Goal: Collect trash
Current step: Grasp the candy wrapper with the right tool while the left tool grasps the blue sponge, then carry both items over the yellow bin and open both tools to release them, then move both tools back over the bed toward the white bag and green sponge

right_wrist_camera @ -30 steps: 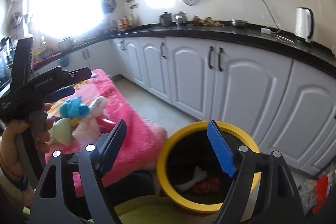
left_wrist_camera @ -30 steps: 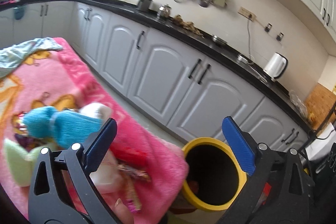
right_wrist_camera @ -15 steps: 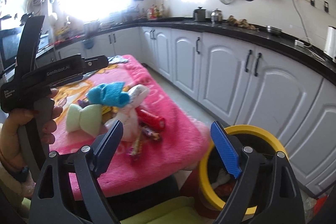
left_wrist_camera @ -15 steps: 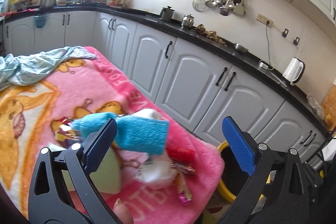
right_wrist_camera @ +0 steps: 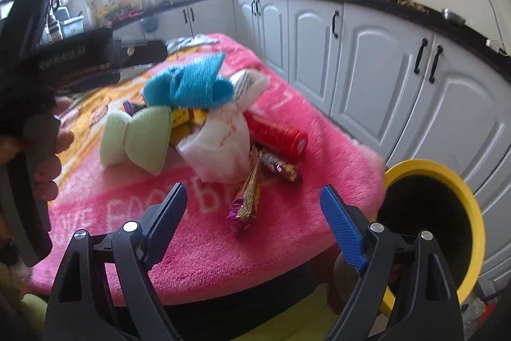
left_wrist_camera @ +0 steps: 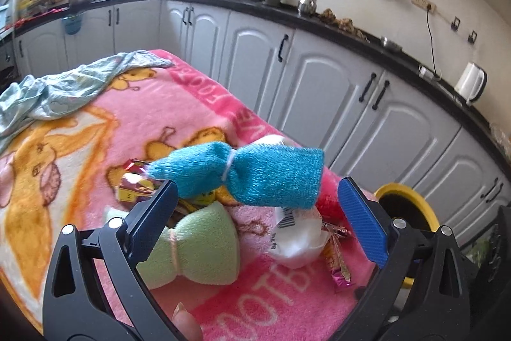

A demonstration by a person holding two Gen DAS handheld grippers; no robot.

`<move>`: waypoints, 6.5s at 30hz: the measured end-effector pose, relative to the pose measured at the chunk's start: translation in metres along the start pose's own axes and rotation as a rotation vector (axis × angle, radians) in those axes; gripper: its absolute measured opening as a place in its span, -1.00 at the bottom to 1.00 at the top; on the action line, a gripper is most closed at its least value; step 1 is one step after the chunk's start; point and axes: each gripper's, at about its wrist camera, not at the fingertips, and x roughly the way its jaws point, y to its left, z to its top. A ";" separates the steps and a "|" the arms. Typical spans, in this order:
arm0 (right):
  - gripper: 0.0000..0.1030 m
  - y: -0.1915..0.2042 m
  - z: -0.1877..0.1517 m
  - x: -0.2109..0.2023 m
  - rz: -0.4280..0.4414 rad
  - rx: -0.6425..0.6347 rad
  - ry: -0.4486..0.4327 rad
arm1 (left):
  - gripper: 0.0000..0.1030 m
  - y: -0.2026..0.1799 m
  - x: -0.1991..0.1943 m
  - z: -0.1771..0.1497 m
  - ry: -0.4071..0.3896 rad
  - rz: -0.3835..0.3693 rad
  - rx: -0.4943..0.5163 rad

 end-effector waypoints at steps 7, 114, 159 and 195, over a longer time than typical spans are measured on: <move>-0.05 -0.006 -0.005 0.039 0.066 0.069 0.085 | 0.79 -0.021 0.033 0.008 0.060 0.008 0.059; -0.01 -0.242 -0.071 -0.097 -0.245 0.479 -0.085 | -0.10 -0.231 0.085 -0.018 0.181 -0.468 0.195; 0.70 -0.078 -0.009 -0.137 -0.142 0.112 -0.292 | 0.79 -0.086 -0.054 0.007 -0.142 -0.198 0.065; 0.76 0.042 0.044 -0.012 0.082 -0.044 -0.089 | 0.79 0.104 -0.064 -0.011 -0.109 0.047 -0.240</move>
